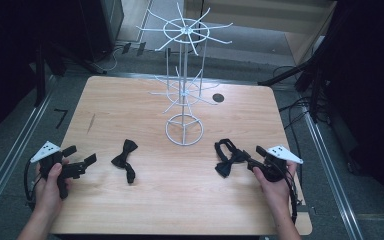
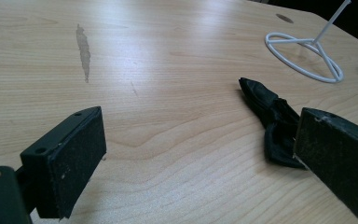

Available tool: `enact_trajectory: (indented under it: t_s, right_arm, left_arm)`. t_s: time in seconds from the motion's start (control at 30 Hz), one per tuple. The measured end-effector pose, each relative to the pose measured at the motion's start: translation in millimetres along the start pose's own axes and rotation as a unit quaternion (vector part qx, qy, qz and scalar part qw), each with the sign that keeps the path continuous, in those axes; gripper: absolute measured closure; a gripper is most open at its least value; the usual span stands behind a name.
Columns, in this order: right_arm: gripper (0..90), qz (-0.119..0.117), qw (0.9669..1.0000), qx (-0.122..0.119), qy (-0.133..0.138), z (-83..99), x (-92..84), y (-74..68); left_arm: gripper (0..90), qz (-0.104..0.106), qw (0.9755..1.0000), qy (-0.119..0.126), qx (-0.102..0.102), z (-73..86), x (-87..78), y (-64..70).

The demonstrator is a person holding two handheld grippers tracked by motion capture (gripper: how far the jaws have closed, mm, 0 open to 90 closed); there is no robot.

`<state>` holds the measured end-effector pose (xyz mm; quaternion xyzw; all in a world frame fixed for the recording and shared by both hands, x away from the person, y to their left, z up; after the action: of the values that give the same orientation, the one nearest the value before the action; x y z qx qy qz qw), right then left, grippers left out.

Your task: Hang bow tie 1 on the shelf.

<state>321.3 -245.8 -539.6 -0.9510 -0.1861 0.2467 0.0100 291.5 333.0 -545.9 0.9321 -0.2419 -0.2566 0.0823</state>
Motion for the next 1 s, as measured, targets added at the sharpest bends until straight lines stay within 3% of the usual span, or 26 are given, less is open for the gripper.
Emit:
enact_trajectory:
  t_s: [0.13, 0.27, 0.5, 0.63, 0.73, 0.77, 0.9, 0.97, 1.0]
  right_arm:
    - [40.4, -0.005, 0.9997, -0.021, -0.013, 2.3, 5.9, -7.7]
    - [40.7, -0.009, 0.9994, -0.023, -0.023, 4.6, 9.7, -9.4]
    - [44.1, -0.012, 0.9994, 0.005, -0.032, 0.4, 16.8, -9.2]
    - [45.8, -0.001, 0.9992, 0.006, -0.038, -4.3, 29.2, -15.4]
    - [45.8, 0.010, 0.9982, 0.000, -0.060, -4.3, 41.4, -20.5]
    - [46.4, 0.017, 0.9976, 0.009, -0.067, -5.4, 48.8, -21.4]
    - [51.0, 0.023, 0.9973, 0.022, -0.066, -8.5, 57.7, -19.7]
    - [51.9, 0.022, 0.9969, 0.020, -0.073, -11.2, 63.6, -19.0]
    - [52.5, 0.014, 0.9976, 0.027, -0.062, -15.1, 67.3, -20.2]
  left_arm:
    - [2.3, -0.001, 1.0000, -0.004, 0.003, 0.2, 0.6, 0.4]
    - [2.3, -0.001, 1.0000, -0.005, 0.004, 0.3, 0.7, 0.8]
    - [1.5, 0.001, 1.0000, -0.006, 0.006, 0.3, 1.1, 1.2]
    - [1.4, -0.002, 0.9999, -0.008, 0.009, 0.3, 1.4, 1.7]
    - [1.4, -0.003, 0.9999, -0.009, 0.009, 0.4, 1.7, 1.5]
    - [1.4, -0.003, 0.9999, -0.010, 0.009, 0.4, 1.9, 1.4]
    - [1.4, -0.005, 0.9999, -0.013, 0.009, 0.5, 2.0, 1.4]
    - [1.4, -0.005, 0.9998, -0.014, 0.010, 0.5, 2.3, 1.5]
    - [1.3, -0.005, 0.9998, -0.015, 0.011, 0.5, 2.4, 1.4]
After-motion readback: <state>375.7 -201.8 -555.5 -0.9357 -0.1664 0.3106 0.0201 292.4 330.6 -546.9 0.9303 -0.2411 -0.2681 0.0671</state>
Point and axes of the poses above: each handheld gripper's, and its own axes: x roughly forward along the jaws, z roughly out of its underside, y roughly to its right, the point moved 5 cm from there along x, roughly forward along the jaws, and after that the axes turned 3 degrees about z, right-handed, at the moved point
